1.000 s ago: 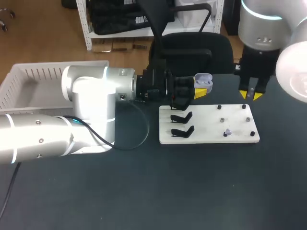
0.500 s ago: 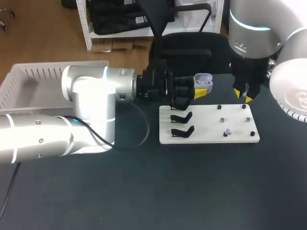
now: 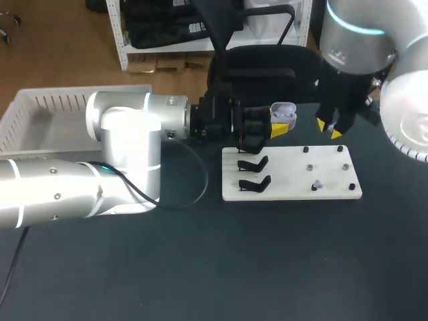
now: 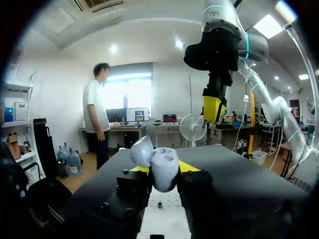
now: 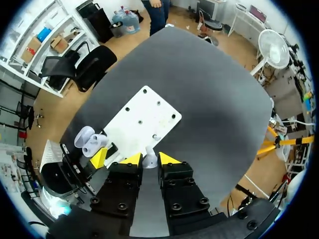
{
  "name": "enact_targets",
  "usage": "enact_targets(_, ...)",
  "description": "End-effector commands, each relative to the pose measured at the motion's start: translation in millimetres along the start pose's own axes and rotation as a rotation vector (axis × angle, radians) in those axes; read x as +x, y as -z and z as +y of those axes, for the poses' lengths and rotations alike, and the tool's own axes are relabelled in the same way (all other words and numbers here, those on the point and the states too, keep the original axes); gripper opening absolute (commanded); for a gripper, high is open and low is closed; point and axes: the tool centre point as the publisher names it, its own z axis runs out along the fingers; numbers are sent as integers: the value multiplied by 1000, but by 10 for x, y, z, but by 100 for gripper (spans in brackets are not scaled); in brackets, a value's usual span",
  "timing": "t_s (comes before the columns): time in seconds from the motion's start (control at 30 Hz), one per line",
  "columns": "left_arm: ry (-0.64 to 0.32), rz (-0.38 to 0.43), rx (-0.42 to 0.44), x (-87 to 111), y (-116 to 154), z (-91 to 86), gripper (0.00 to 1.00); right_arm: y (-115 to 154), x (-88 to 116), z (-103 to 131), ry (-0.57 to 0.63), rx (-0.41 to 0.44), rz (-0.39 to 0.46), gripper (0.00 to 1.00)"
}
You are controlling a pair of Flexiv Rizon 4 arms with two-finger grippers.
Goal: Pick up each earbud case from the left stands, insert the matching earbuds, close the lid, and place the case in the box.
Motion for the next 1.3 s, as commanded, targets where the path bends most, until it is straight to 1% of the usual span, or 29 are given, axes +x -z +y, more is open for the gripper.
enact_targets(0.03, -4, -5, -8, 10, 0, -22, 0, 33, -56, 215, -41, 58, 61, 0)
enact_targets(0.07, -4, -5, -8, 10, 0, -22, 0, 67, -78, 239, -58, 47, 63, 0)
enact_targets(0.47, -4, -5, -8, 10, 0, -22, 0, 67, -78, 239, -58, 47, 63, 0)
enact_targets(0.5, -4, -5, -8, 10, 0, -22, 0, 36, -62, 323, -47, 48, 34, 0)
enact_targets(0.53, -4, -5, -8, 10, 0, -22, 0, 7, -49, 385, -41, 51, 30, 0)
enact_targets(0.57, -4, -5, -8, 10, 0, -22, 0, -29, -46, 430, -40, 72, 25, 0)
enact_targets(0.63, -4, -5, -8, 10, 0, -22, 0, -52, -46, 502, -46, 53, 31, 0)
enact_targets(0.67, -4, -5, -8, 10, 0, -22, 0, -67, -50, 530, -31, 73, 5, 0)
enact_targets(0.7, -4, -5, -8, 10, 0, -22, 0, -74, -50, 560, -24, 71, 4, 0)
enact_targets(0.8, -4, -5, -8, 10, 0, -22, 0, -68, -50, 625, -9, 80, -11, 0)
enact_targets(1.03, -4, -5, -8, 10, 0, -22, 0, -97, -86, 750, -8, 80, 0, 0)
enact_targets(1.3, -4, -5, -8, 10, 0, -22, 0, -123, -87, 868, 30, 93, 5, 0)
